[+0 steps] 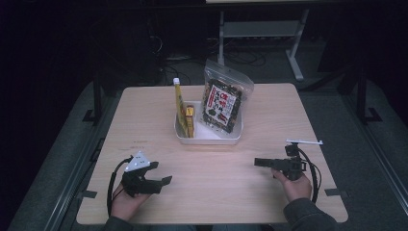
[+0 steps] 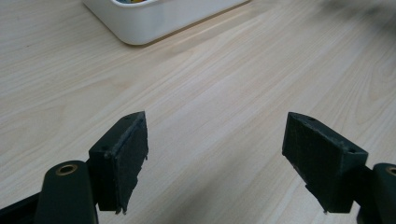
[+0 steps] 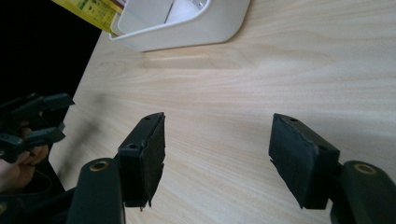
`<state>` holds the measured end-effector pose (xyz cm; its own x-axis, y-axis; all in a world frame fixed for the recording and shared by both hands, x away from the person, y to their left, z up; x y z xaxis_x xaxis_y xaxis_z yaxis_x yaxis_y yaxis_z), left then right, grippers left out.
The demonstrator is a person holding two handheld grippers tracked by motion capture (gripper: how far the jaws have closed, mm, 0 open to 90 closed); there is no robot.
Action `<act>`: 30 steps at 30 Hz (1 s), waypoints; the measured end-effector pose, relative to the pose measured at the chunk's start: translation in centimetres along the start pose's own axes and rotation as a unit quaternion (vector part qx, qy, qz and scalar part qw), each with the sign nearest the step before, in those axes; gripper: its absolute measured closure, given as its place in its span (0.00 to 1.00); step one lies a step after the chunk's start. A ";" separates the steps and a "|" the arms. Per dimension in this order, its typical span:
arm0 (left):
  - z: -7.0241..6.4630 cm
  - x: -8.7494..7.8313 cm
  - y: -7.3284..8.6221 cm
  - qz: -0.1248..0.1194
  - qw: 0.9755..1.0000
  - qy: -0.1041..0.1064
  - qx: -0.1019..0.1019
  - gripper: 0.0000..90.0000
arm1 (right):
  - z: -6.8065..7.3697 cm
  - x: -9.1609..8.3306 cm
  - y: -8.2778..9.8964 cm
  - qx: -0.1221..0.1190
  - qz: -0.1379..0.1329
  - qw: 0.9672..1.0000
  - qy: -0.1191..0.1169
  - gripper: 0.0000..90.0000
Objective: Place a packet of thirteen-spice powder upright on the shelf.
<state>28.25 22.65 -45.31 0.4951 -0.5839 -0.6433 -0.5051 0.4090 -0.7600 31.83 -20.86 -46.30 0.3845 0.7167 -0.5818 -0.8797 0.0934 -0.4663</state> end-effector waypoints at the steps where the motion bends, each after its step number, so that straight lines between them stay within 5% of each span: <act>1: 0.0 0.0 0.0 0.000 1.000 0.000 0.000 0.24 | 0.0 0.0 0.1 0.000 0.001 1.000 0.001 0.39; 30: -0.2 0.1 0.0 0.003 1.000 0.002 0.001 0.24 | -0.2 0.0 1.9 -0.028 0.012 1.000 0.001 0.38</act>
<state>28.15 22.42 -45.34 0.4899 -0.5840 -0.6473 -0.5061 0.4140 -0.7566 30.27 -20.83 -47.32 0.3638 0.7174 -0.5941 -0.8716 0.0371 -0.4888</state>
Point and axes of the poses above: each handheld gripper's, and its own axes: x roughly forward along the jaws, y roughly out of its underside, z roughly to its left, the point moved 3 cm from there along x, roughly forward along the jaws, and after that the axes turned 2 degrees about z, right-handed, at the moved point
